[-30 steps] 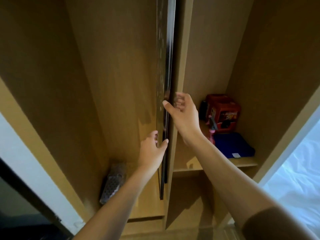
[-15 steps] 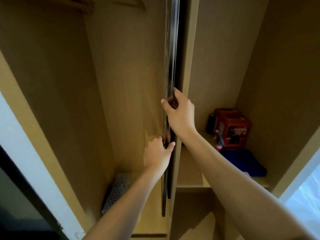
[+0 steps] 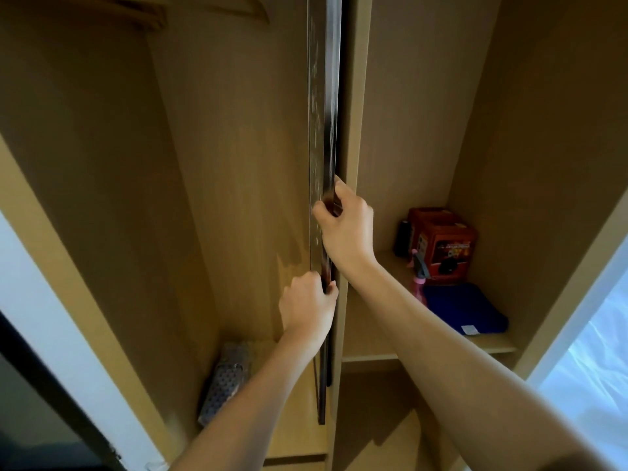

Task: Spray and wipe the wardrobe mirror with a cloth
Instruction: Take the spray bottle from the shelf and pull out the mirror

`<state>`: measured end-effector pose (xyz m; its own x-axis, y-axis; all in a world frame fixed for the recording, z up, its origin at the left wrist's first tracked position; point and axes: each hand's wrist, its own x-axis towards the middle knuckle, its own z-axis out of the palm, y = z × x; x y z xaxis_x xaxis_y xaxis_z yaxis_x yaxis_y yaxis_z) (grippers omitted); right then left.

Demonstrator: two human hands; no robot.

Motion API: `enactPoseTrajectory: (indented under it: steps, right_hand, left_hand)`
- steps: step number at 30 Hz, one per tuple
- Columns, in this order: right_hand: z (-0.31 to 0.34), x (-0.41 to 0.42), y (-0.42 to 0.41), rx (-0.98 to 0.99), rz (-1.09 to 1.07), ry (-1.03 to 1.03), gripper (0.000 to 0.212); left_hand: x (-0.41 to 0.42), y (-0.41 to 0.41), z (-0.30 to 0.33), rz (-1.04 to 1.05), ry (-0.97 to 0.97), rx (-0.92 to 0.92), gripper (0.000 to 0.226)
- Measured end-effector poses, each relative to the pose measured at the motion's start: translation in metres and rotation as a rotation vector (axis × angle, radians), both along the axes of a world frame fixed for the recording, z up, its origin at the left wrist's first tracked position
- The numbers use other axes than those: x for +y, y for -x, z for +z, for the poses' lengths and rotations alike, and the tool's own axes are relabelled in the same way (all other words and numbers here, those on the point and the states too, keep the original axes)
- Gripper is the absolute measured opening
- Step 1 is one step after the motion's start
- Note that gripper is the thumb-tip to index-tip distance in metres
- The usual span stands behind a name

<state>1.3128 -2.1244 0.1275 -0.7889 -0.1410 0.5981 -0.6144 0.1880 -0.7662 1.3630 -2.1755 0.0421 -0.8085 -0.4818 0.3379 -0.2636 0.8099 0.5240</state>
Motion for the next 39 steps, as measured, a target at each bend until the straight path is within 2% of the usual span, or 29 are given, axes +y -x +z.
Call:
enactPoseTrajectory:
  steps: [5, 11, 19, 35, 37, 39]
  right_hand:
    - [-0.001, 0.002, -0.016, -0.029, -0.024, 0.01, 0.031]
    - [-0.003, 0.007, -0.04, -0.017, -0.05, 0.048, 0.014]
    - [-0.002, 0.016, -0.074, -0.005, -0.08, 0.08, 0.017]
    - [-0.007, 0.054, -0.12, -0.009, 0.024, 0.062, 0.015]
    - [-0.01, 0.06, -0.123, -0.003, 0.051, 0.059, 0.005]
    - [-0.01, 0.065, -0.129, -0.002, 0.057, 0.064, 0.028]
  left_hand:
    - [0.0, -0.012, -0.002, -0.033, -0.011, 0.016, 0.027]
    - [0.004, -0.036, 0.0, -0.066, 0.035, 0.02, 0.024]
    - [0.011, -0.07, -0.002, -0.128, 0.092, 0.078, 0.023]
    - [0.072, -0.129, 0.008, 0.088, 0.027, 0.006, 0.018]
    - [0.08, -0.136, 0.007, 0.106, 0.012, 0.004, 0.019]
    - [0.087, -0.142, 0.006, 0.13, 0.0, 0.007, 0.02]
